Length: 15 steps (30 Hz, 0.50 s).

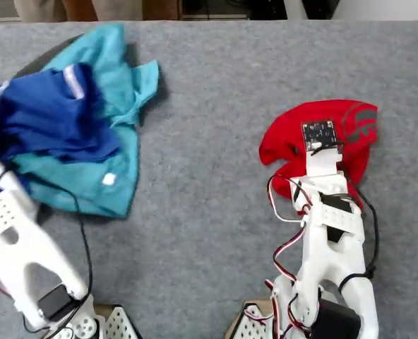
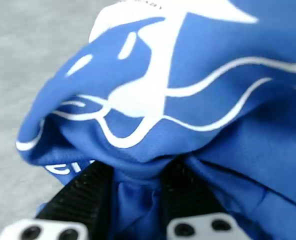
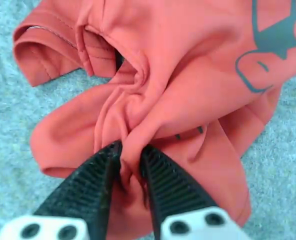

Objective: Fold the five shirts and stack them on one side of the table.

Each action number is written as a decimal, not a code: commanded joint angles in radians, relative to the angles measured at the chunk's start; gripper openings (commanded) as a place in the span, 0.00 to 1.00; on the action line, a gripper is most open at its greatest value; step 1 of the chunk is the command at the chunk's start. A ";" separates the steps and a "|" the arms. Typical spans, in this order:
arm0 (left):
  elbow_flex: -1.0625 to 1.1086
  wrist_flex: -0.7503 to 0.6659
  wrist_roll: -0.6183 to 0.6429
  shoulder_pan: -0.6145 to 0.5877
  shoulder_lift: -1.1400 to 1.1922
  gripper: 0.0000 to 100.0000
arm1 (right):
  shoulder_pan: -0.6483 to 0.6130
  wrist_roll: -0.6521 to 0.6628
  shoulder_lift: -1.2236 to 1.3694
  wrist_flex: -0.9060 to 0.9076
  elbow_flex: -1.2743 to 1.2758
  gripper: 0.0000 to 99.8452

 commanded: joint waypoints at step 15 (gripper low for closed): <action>-0.041 0.025 0.275 0.103 -0.535 0.02 | 0.004 -0.005 -0.010 -0.023 -0.001 0.00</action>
